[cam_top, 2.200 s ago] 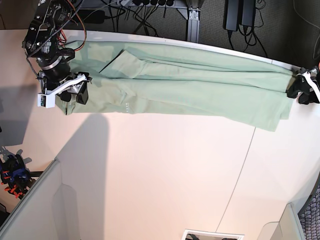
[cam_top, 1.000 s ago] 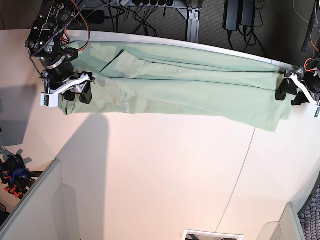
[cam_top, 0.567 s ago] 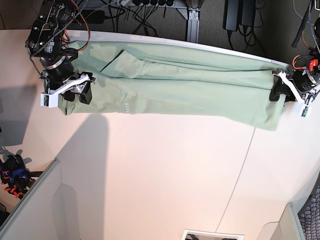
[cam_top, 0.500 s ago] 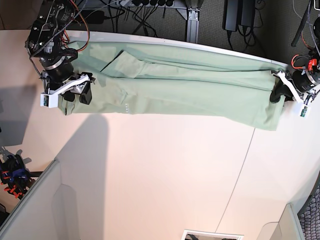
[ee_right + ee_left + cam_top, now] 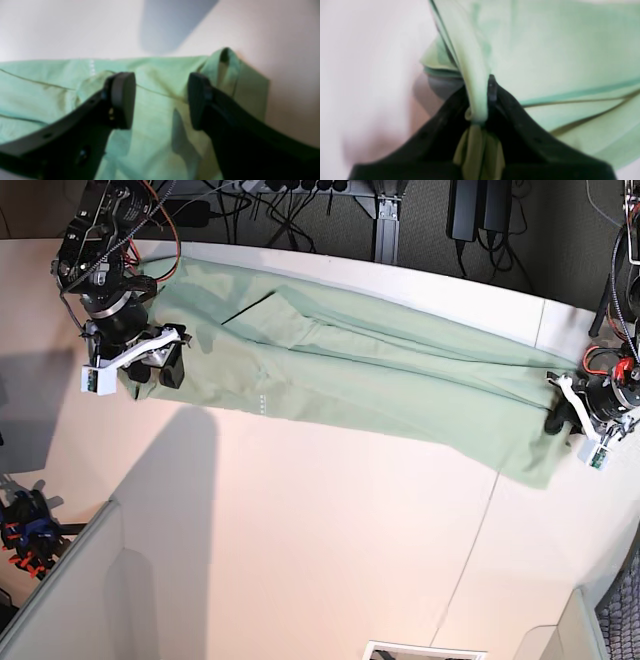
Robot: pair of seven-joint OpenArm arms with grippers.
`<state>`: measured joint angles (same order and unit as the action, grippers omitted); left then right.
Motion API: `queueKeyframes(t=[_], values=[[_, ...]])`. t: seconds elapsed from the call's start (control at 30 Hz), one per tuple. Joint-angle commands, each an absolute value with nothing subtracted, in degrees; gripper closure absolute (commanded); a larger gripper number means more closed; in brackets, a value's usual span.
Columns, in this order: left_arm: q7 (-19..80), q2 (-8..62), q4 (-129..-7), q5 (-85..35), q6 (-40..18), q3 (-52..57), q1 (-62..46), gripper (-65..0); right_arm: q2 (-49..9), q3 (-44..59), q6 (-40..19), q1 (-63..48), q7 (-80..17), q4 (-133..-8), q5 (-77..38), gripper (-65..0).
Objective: Fold the T-shirt properly
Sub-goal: 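Regrasp the folded strip ends with both grippers and straighten it, then fold the strip end held by the left gripper toward the right gripper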
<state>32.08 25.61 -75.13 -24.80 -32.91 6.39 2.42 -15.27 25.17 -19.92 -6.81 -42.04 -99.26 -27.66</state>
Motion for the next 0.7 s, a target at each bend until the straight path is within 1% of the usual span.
queueKeyframes(t=[0.0, 0.13, 0.23, 0.33, 0.47, 0.57, 0.67], values=[[29.61, 26.57, -73.65, -24.38, -32.82, 6.76, 5.17, 0.0, -16.05, 25.56, -19.92, -6.17, -40.51, -100.18, -28.27, -33.6], [23.68, 27.18, -66.63, -19.51, -32.8, 6.76, 12.1, 0.0, -16.05, 25.56, -19.92, -6.2, -40.27, -100.18, -28.29, -33.6], [23.57, 28.58, -64.71, -19.22, -32.75, 6.76, 15.9, 0.0, -16.03, 25.56, -19.92, -6.2, -40.29, -100.18, -28.32, -33.6], [24.8, 29.91, -65.39, -19.53, -32.34, 6.76, 17.82, 0.0, -16.03, 25.54, -19.92, -6.02, -39.92, -100.18, -28.32, -33.6], [30.06, 30.06, -72.07, -23.51, -32.42, 6.57, 16.53, 0.0, -16.03, 25.54, -19.92, -6.04, -39.44, -100.18, -28.32, -33.6], [32.97, 29.15, -81.25, -27.27, -34.0, 5.26, 12.69, 0.0, -16.03, 25.54, -19.92, -6.04, -39.44, -100.18, -28.32, -33.6], [33.04, 27.64, -91.13, -27.4, -35.42, 0.69, 8.03, 0.0, -16.03, 25.54, -19.9, -6.04, -39.44, -100.18, -28.32, -33.6]])
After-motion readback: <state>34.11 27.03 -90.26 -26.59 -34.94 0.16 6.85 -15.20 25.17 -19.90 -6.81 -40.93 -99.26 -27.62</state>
